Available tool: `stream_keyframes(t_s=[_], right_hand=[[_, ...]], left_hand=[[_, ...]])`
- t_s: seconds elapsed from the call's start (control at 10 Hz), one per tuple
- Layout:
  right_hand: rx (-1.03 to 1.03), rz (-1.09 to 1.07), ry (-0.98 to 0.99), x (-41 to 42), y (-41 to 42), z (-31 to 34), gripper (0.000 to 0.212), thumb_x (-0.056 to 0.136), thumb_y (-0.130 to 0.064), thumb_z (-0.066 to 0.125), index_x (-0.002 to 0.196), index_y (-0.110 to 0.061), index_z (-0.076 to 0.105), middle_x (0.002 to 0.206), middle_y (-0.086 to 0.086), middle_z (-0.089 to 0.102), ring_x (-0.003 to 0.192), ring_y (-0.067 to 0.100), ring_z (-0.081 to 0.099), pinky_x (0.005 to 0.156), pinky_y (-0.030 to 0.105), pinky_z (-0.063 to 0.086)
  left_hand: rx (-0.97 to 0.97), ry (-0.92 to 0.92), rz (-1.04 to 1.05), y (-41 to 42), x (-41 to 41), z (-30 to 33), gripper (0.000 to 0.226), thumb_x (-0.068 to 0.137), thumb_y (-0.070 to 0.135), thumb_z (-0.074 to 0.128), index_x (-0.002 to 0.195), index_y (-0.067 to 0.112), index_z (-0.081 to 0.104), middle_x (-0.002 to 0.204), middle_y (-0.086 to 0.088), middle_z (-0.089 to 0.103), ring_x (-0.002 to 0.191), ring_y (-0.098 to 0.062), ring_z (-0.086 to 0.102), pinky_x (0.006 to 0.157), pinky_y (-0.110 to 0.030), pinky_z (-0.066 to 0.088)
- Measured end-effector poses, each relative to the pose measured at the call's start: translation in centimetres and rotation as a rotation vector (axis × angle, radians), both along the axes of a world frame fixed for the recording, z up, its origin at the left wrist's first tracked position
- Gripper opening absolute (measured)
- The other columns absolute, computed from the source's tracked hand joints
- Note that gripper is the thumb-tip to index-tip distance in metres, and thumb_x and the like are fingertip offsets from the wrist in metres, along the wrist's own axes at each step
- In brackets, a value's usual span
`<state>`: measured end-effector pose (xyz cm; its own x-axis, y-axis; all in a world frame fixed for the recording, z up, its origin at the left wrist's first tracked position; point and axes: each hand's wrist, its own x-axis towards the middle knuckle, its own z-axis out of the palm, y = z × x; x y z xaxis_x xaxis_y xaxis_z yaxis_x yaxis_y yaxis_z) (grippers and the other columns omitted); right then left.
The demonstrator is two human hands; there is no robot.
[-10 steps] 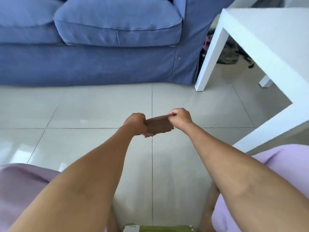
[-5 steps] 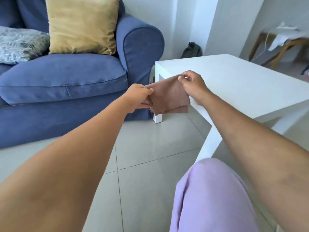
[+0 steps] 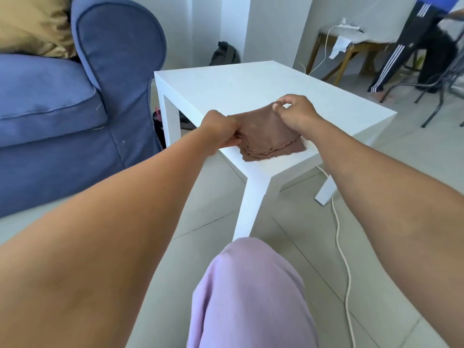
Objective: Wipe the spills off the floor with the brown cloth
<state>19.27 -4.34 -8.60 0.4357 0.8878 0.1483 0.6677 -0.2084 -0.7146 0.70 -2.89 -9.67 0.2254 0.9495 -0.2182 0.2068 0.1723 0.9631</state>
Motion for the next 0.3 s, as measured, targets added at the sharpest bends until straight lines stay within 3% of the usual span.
stream_keyframes(t_s=[0.1,0.2,0.3], right_hand=[[-0.008,0.006,-0.024,-0.05,0.21,-0.64,0.024,0.091,-0.031,0.056,0.109,-0.021,0.068,0.119,0.002,0.064,0.119,0.022,0.055,0.097,0.026,0.041],[0.000,0.024,-0.053,-0.37,0.69,-1.45,0.024,0.090,-0.029,0.059,0.109,-0.020,0.070,0.124,0.000,0.065,0.120,0.019,0.055,0.099,0.024,0.040],[-0.029,0.003,-0.104,0.06,0.78,-1.64,0.024,0.086,-0.029,0.064,0.107,-0.020,0.071,0.127,-0.001,0.064,0.122,0.018,0.054,0.098,0.024,0.040]], left_hand=[[0.198,0.262,0.046,0.13,0.21,-0.62,0.018,0.084,0.009,0.051,0.067,0.012,0.046,0.064,-0.002,0.047,0.062,-0.020,0.049,0.060,-0.024,0.048],[0.293,0.410,0.041,0.30,-0.14,-1.40,0.021,0.084,0.013,0.052,0.065,0.015,0.043,0.083,-0.009,0.058,0.063,-0.022,0.044,0.050,-0.023,0.033],[0.264,0.443,0.052,0.13,-0.21,-1.44,0.028,0.086,0.029,0.057,0.100,0.005,0.060,0.132,-0.018,0.051,0.090,-0.031,0.063,0.067,-0.029,0.050]])
